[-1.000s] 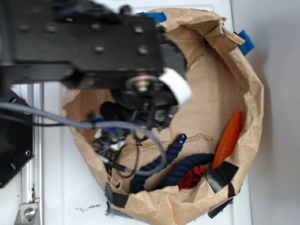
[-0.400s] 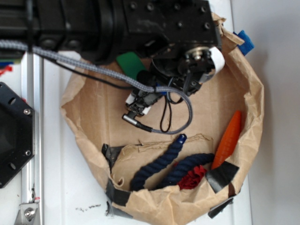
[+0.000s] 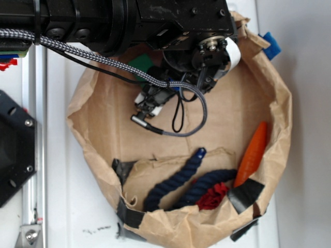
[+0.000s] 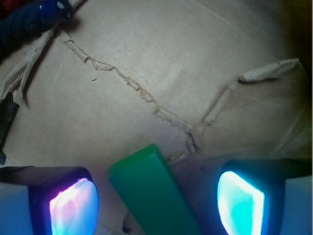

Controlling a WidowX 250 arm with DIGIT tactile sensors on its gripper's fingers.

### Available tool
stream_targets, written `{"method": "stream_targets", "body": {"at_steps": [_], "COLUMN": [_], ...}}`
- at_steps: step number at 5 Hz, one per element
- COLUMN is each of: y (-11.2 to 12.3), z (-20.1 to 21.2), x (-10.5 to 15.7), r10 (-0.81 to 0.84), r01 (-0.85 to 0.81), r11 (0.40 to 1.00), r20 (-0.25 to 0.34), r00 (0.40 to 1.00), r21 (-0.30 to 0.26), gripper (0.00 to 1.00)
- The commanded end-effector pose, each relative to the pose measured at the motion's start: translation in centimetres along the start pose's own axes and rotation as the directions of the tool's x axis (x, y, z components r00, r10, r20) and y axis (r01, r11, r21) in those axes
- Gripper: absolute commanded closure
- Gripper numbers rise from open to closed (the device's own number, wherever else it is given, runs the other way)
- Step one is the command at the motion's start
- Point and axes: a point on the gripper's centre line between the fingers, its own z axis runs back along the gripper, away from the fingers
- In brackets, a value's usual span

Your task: Grab the green block.

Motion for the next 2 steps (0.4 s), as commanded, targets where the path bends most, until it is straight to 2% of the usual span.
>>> {"method": "stream_targets", "body": {"at_steps": [1, 2], "y": [-0.34, -0.49], "z": [-0.24, -0.71], "x": [0.18, 0.34], "r10": [-0.025, -0.046], "r01": [0.025, 0.046], "r11": [0.999, 0.998], "r20": [0.009, -0.002], "r00": [1.0, 0.999], "r21": [0.031, 0.044], "gripper": [0.0, 0.0]}}
